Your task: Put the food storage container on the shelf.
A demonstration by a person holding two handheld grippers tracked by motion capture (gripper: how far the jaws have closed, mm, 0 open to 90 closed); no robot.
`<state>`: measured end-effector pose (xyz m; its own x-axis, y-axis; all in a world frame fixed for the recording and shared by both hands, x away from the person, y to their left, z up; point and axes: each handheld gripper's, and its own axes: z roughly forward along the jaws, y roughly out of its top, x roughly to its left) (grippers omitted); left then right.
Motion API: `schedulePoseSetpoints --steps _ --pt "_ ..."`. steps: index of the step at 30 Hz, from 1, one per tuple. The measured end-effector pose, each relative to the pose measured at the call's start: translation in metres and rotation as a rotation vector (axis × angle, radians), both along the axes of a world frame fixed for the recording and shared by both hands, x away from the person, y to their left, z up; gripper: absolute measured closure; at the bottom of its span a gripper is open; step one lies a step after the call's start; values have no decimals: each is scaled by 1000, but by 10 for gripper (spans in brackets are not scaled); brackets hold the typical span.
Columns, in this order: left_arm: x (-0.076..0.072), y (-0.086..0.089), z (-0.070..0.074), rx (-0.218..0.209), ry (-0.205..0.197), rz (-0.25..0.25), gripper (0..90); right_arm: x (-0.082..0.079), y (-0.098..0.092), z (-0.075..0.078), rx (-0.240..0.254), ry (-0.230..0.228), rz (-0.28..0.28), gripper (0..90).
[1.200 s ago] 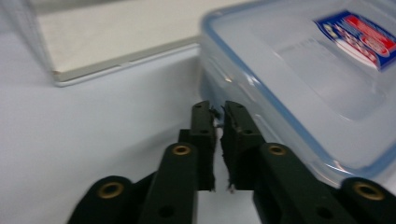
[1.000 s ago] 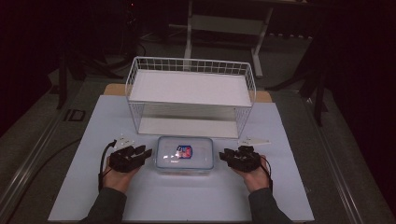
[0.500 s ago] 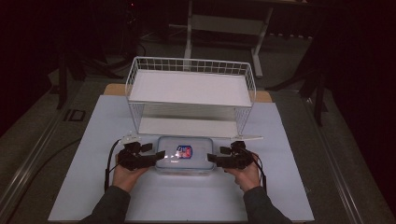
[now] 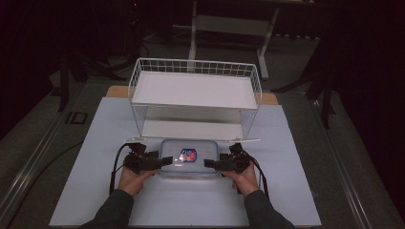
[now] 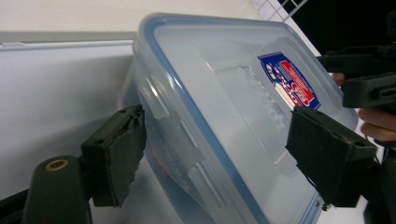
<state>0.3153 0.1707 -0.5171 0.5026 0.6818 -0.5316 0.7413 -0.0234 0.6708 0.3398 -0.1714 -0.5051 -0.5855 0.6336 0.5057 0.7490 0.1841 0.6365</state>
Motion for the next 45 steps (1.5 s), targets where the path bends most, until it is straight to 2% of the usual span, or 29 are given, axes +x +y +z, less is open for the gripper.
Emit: schedulePoseSetpoints --steps 6,8,9,12,15,20,23,27,29,33,34,39,45 --pt "3 -1 -4 -35 46 -28 157 2 1 -7 23 47 10 119" --pt "3 -1 -4 -35 46 -28 156 3 1 -7 28 54 9 119" --pt "4 1 -4 -56 73 -16 178 3 -2 -6 38 61 6 170" --pt "3 7 -4 -94 99 1 252 2 -8 -7 70 71 -3 232" --pt "-2 9 -2 -97 93 3 293 1 -14 -7 109 86 -15 310" --pt "-11 15 2 -120 79 3 396 -7 -23 -2 142 73 -10 422" --pt "-18 19 5 -133 74 -9 433 -11 -26 1 148 60 8 458" --pt "-20 20 5 -139 76 -10 453 -13 -29 1 167 67 13 476" --pt "-21 24 4 -165 83 -20 482 -14 -32 0 183 69 25 506" --pt "-23 23 5 -158 77 -22 483 -15 -32 1 172 57 34 504" --pt "-25 21 7 -142 65 -18 478 -17 -30 2 160 46 33 498" --pt "-30 19 10 -119 61 1 477 -22 -28 4 133 17 29 495" --pt "-32 17 13 -110 47 11 480 -23 -29 6 133 16 23 502"
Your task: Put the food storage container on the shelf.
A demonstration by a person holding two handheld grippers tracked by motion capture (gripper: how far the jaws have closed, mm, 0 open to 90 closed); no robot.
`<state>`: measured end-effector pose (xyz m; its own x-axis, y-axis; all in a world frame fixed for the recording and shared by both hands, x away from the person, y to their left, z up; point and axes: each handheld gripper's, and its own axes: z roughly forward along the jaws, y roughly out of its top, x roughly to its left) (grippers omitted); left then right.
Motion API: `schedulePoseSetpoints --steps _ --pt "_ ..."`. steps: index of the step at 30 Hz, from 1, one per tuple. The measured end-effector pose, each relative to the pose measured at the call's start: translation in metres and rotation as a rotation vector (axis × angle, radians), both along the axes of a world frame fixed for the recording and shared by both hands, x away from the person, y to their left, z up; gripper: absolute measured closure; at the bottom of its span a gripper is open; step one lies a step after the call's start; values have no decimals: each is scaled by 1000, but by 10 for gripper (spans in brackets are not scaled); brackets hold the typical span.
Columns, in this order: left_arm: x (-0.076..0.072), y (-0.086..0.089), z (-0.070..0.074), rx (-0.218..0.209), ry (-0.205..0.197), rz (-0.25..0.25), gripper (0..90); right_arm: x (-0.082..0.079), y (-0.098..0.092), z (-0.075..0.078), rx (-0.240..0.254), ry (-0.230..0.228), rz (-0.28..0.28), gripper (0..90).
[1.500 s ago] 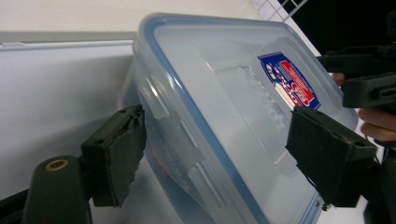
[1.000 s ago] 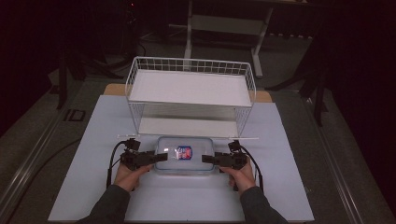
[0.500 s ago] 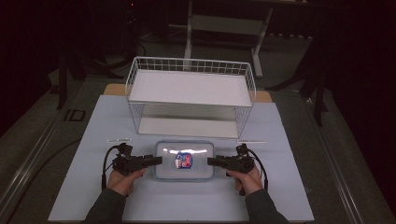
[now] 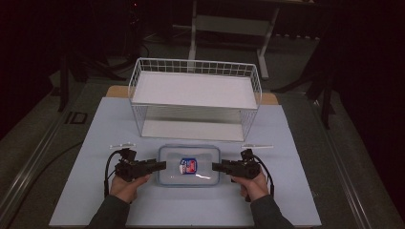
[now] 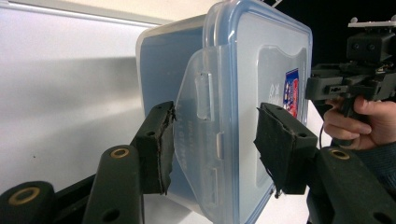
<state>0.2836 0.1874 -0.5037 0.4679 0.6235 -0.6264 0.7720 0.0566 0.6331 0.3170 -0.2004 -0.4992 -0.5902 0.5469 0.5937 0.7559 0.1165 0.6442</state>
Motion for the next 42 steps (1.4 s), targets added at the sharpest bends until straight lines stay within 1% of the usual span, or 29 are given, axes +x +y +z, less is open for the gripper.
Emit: schedulePoseSetpoints --steps 4,7,13,18,21,24,26,42 --pt "-1 -2 1 14 -9 1 481 0 -1 1 4 -8 -10 507" --pt "-1 -2 2 6 -13 8 482 -1 -1 2 9 -14 -18 509" --pt "-3 -1 8 -9 -41 26 484 -3 -1 6 23 -33 -23 512" --pt "-4 0 11 -19 -56 34 485 -4 1 11 21 -53 -23 513" --pt "-5 0 13 -22 -67 34 485 -5 0 14 21 -70 -23 513" --pt "-5 1 15 -22 -74 34 486 -6 0 16 24 -77 -24 514" --pt "-5 1 18 -24 -86 34 486 -7 0 18 27 -94 -27 514" --pt "-6 0 32 -33 -121 33 489 -8 -1 35 37 -149 -35 516"
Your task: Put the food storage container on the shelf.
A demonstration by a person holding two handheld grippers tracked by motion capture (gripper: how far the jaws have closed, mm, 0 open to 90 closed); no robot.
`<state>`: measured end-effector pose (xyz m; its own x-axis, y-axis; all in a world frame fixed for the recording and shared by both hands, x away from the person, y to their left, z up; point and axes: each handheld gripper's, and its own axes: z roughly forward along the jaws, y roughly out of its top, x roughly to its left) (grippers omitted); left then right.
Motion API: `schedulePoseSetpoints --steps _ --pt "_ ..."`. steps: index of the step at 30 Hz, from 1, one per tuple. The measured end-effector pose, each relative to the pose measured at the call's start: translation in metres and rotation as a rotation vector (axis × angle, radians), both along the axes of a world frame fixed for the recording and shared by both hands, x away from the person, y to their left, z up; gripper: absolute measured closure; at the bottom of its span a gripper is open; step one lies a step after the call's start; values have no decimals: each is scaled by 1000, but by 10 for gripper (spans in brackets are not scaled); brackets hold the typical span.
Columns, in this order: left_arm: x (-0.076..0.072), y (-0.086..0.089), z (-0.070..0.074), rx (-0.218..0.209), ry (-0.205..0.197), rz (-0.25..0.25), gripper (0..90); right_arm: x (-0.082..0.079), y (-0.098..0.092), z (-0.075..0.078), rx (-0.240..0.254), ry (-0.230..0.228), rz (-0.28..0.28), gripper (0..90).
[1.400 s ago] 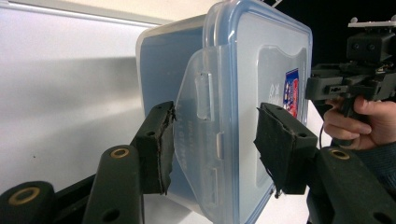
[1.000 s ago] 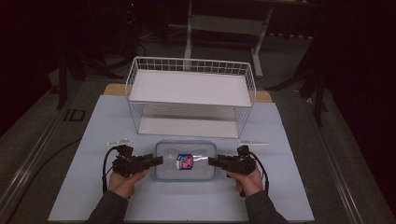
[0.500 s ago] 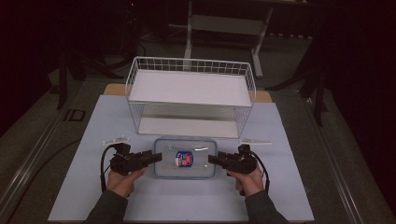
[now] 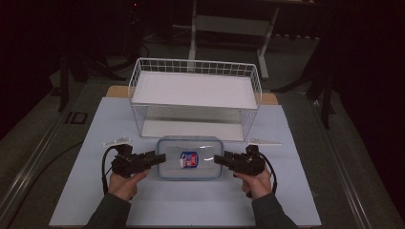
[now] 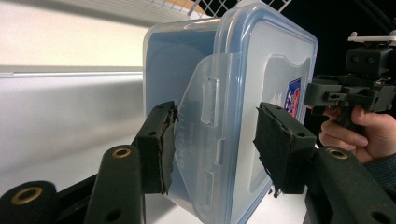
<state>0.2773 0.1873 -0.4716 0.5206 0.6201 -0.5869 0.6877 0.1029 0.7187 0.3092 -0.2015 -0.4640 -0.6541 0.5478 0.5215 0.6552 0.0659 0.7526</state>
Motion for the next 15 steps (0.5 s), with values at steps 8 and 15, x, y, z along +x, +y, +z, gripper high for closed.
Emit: schedulePoseSetpoints --steps 8,15 --pt "1 -1 12 -2 -19 -3 489 -1 -1 12 2 -29 -6 517" --pt "4 -1 28 -4 -44 -1 489 2 -1 30 -5 -58 -5 517"
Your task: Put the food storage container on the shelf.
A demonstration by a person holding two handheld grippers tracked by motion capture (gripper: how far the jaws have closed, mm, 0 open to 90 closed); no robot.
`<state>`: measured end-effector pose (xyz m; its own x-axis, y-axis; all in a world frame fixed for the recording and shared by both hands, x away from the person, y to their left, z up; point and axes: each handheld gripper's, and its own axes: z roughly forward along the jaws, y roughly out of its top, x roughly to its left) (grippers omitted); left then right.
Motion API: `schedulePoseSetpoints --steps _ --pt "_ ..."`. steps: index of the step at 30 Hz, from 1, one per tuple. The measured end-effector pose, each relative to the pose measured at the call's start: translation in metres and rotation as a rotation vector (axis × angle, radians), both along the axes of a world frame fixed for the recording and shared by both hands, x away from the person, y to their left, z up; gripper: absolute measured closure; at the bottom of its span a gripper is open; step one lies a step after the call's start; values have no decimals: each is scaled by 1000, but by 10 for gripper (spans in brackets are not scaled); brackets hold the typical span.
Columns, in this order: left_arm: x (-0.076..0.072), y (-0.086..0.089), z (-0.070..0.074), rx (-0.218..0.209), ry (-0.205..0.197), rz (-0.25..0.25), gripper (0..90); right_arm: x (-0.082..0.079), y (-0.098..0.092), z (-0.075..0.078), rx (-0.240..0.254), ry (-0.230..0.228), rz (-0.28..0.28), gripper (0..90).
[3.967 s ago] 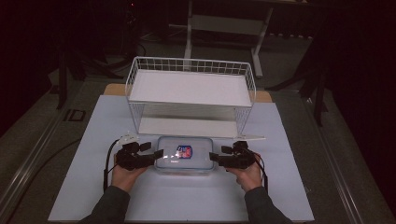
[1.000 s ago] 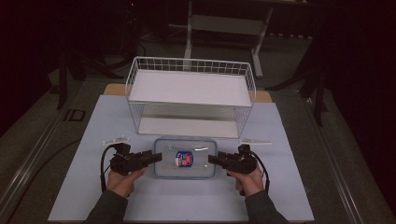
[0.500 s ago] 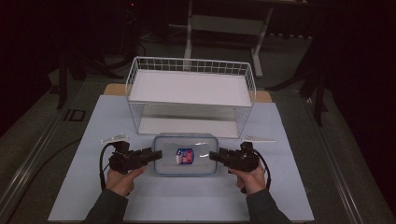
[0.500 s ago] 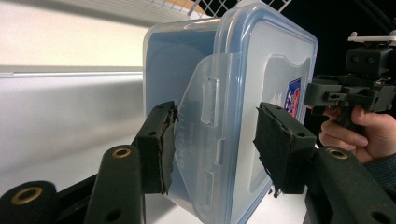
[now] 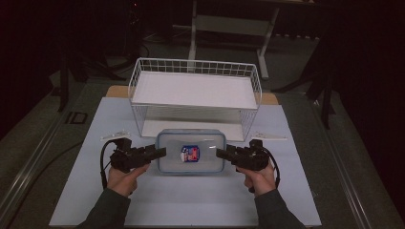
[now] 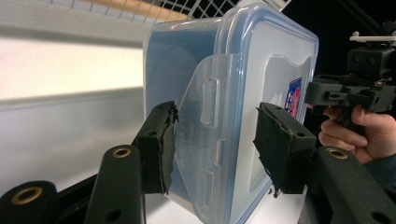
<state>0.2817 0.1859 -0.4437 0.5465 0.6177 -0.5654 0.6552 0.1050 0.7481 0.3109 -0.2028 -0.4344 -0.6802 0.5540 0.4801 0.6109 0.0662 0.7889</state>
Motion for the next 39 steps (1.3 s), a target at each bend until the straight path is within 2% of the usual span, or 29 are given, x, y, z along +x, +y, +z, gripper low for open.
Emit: schedulePoseSetpoints --steps 4,8,20,28,39 --pt "2 2 8 -8 -18 -3 489 3 3 16 -17 -32 7 517" --pt "4 4 14 -19 -27 3 489 5 5 25 -18 -49 4 517" --pt "8 3 32 -3 -70 9 489 9 4 34 14 -87 -4 516" --pt "11 3 41 -7 -86 7 489 10 3 44 24 -113 -12 516" --pt "15 3 49 -9 -99 8 489 12 3 52 32 -125 -20 516"
